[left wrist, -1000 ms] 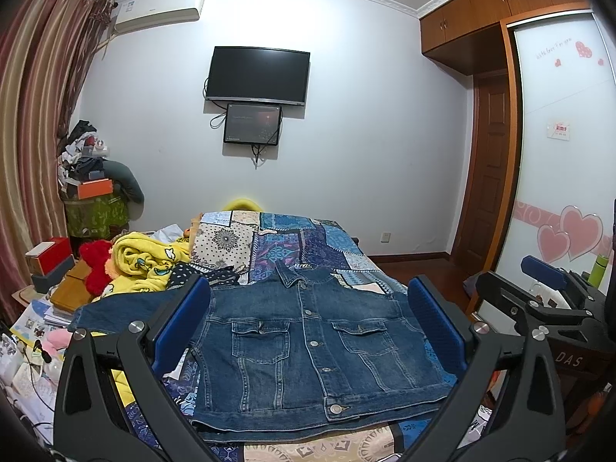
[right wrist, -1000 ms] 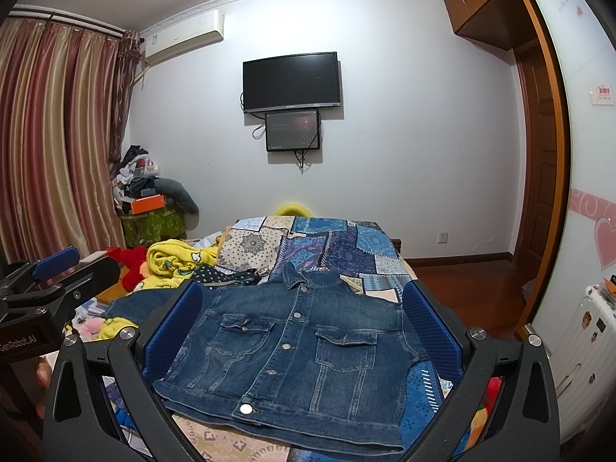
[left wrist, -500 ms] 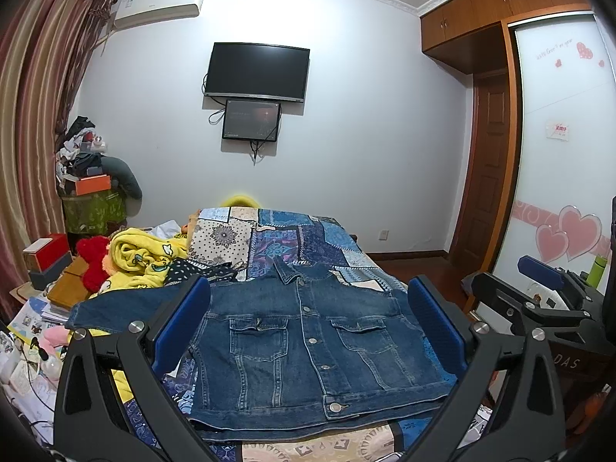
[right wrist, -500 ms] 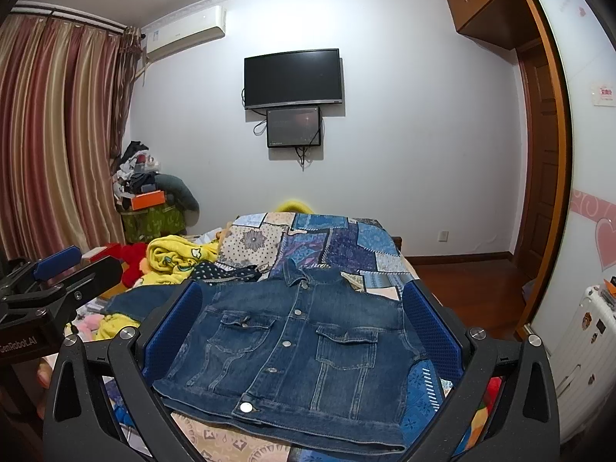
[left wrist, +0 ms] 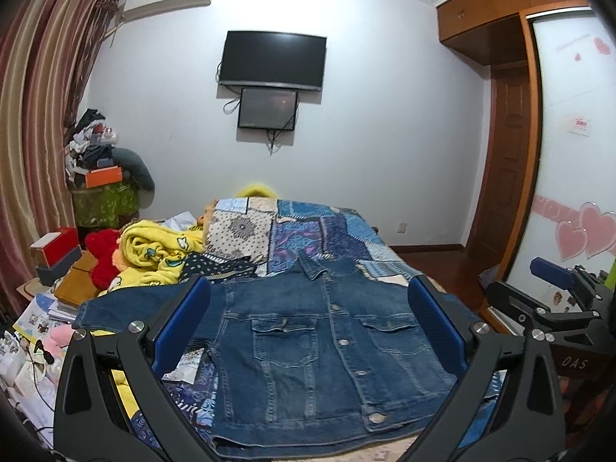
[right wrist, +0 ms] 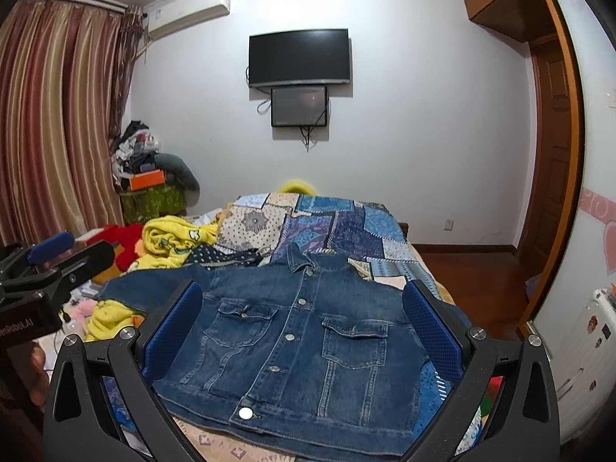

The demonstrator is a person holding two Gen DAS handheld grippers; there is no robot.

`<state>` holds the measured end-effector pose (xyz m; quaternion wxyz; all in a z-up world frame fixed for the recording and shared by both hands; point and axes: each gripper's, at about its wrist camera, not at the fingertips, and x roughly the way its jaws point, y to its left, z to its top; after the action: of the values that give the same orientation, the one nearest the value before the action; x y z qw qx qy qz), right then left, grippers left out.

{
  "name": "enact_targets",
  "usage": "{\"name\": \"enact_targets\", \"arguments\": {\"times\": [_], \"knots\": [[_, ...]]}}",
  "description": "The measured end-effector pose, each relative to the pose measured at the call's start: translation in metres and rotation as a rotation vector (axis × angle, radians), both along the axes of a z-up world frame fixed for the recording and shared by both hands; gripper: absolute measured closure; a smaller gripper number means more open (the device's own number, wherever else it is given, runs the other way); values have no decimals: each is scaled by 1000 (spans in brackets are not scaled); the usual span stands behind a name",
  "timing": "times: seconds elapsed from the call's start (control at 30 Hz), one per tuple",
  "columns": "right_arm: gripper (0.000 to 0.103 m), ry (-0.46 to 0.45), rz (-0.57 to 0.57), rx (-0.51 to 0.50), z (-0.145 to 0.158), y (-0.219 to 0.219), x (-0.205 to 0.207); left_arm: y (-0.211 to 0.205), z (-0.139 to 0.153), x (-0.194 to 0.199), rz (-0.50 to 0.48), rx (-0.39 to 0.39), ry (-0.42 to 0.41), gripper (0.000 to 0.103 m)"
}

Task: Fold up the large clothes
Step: 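Grasp the denim jacket's sleeve with the left gripper and lift it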

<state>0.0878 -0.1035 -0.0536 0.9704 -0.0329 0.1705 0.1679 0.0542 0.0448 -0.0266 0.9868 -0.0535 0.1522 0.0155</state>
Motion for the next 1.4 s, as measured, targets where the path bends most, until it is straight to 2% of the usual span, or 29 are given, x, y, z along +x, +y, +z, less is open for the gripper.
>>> {"name": "enact_targets", "arguments": {"times": [0.17,0.33,0.43,0.57,0.63,0.7,0.87,1.0,1.1,1.17,1.2,1.23,1.4], "knots": [[0,56,3,-34,-19,15,37,33,-25,37,34,-8,80,0],[0,134,-36,-119,-52,30,85,81,-65,79,94,-13,216,0],[0,199,-29,-168,-72,37,112,117,-93,101,137,-57,306,0],[0,305,-25,-185,-95,39,140,165,-127,120,207,-97,394,0],[0,349,-29,-179,-104,39,152,196,-148,129,232,-148,446,0],[0,371,-34,-171,-110,39,159,228,-167,136,246,-234,490,2],[0,410,-51,-172,-120,37,173,299,-209,148,315,-397,559,5],[0,428,-68,-182,-125,35,182,345,-238,163,356,-453,614,5],[0,448,-80,-171,-126,32,189,366,-252,172,353,-519,624,7],[0,464,-86,-156,-128,31,194,381,-264,177,343,-605,618,16],[0,471,-91,-150,-128,31,196,389,-270,180,320,-672,612,17],[0,476,-96,-145,-129,29,198,390,-273,182,314,-702,608,17],[0,504,-108,-125,-132,26,203,403,-285,191,341,-740,616,20]]}}
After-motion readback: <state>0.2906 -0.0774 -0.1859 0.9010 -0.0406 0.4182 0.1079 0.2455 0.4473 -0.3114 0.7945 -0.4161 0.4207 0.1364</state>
